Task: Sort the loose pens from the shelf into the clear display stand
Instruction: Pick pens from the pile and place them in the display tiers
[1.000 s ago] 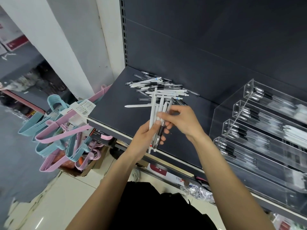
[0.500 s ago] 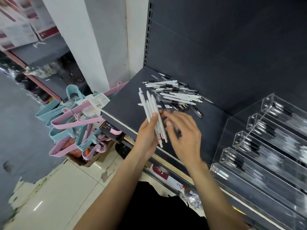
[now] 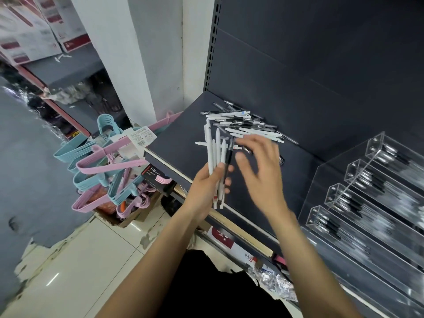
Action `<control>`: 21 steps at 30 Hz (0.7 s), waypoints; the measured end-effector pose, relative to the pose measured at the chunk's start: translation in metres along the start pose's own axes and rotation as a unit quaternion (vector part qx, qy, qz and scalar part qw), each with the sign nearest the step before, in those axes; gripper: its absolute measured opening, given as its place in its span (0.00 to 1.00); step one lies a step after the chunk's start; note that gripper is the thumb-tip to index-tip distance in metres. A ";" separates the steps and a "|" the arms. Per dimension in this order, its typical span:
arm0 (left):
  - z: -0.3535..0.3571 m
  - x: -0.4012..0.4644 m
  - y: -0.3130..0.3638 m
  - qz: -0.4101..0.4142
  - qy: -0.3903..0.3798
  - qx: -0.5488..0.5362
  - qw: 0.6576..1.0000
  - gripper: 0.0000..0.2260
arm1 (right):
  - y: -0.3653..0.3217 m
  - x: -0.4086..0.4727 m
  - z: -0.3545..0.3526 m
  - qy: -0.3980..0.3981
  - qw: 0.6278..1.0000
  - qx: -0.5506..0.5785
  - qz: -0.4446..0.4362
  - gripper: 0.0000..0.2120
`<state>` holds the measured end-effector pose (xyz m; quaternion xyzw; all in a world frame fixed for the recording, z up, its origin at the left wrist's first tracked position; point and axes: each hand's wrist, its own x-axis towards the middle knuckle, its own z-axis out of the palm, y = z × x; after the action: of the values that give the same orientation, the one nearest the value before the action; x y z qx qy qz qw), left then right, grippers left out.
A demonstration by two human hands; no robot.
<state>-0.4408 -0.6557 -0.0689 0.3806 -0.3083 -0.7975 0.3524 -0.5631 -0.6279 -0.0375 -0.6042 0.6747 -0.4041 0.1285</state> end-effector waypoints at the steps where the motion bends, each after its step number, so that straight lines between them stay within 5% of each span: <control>1: -0.003 -0.003 0.000 0.002 -0.014 0.040 0.999 0.09 | 0.000 0.015 -0.001 -0.010 0.999 -0.015 0.029 0.15; 4: -0.011 -0.011 0.000 -0.011 -0.054 0.134 0.990 0.09 | 0.001 0.054 0.001 -0.124 0.986 -0.037 0.106 0.14; 8: -0.016 -0.016 0.000 -0.016 -0.074 0.162 0.984 0.09 | -0.004 0.075 0.006 -0.237 0.955 0.094 0.148 0.06; 14: -0.020 -0.013 -0.004 -0.020 0.012 0.119 0.993 0.11 | -0.028 0.057 -0.027 0.035 0.944 0.277 0.173 0.06; 21: 0.008 0.004 -0.005 0.003 0.067 -0.061 0.996 0.08 | -0.022 -0.039 0.018 0.122 0.987 -0.100 0.017 0.05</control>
<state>-0.4508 -0.6543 -0.0700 0.4100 -0.2364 -0.7864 0.3970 -0.5260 -0.5979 -0.0459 -0.5486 0.7327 -0.4027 -0.0088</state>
